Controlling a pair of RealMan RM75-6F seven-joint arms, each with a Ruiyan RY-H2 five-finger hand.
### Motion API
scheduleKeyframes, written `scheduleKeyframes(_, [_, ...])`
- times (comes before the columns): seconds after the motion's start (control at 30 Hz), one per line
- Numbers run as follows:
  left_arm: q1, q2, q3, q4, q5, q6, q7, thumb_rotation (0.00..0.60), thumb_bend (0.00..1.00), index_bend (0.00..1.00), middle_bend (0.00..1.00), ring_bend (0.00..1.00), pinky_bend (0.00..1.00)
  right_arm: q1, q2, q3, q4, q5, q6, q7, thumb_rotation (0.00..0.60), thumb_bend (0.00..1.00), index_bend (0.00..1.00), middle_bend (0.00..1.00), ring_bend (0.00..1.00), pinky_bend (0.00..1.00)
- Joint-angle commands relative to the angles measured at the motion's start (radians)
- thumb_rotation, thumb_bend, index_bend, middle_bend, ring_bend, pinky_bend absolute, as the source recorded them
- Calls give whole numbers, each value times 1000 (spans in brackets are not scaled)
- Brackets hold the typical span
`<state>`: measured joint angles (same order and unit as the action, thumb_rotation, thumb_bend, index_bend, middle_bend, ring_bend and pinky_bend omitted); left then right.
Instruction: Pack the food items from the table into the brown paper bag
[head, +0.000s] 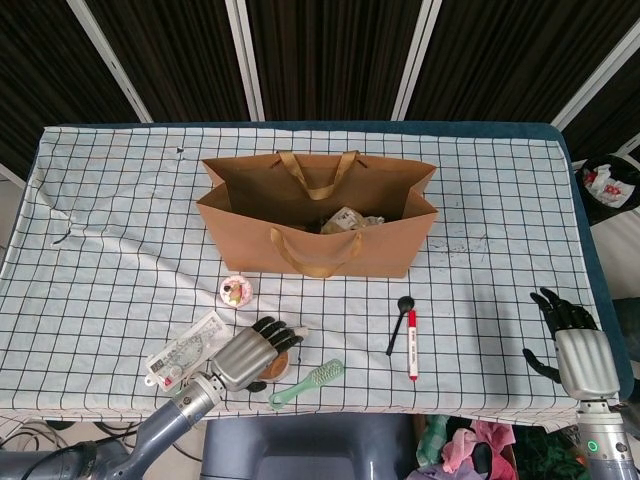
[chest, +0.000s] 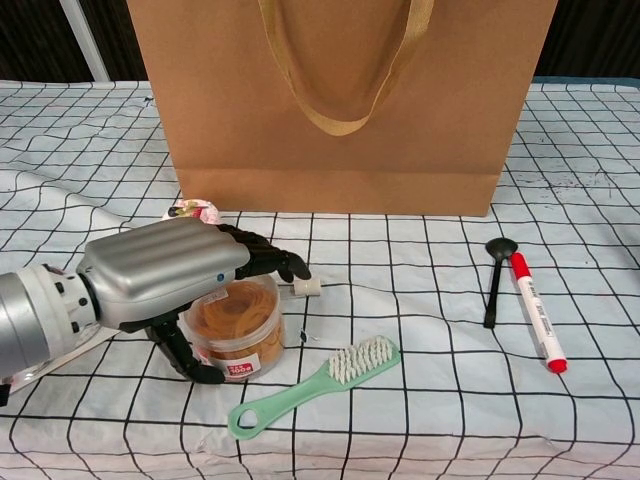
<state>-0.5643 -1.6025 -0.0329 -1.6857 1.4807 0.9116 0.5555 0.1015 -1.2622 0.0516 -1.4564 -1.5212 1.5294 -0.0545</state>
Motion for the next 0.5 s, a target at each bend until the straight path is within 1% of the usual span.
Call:
scheduleKeyframes(0.03, [-5, -1, 1, 6, 1, 2, -3, 600, 123, 191, 246, 176, 229, -1, -1, 3, 1, 1, 3, 1, 600, 147, 144, 114, 185, 217])
scheduleKeyframes(0.23, [-9, -7, 3, 31, 18, 25, -21, 600, 200, 245, 319, 257, 329, -5, -1, 11, -1, 4, 13, 9, 600, 146, 144, 116, 188, 217])
scheduleKeyframes(0.37, [-9, -10, 4, 49, 28, 45, -37, 600, 241, 280, 364, 298, 372, -7, -3, 13, 0, 5, 13, 10, 600, 146, 144, 117, 188, 217])
scheduleKeyframes(0.5, [-11, -6, 6, 44, 57, 70, -67, 600, 255, 299, 388, 317, 390, -7, -5, 16, 2, 8, 12, 10, 600, 146, 144, 117, 188, 217])
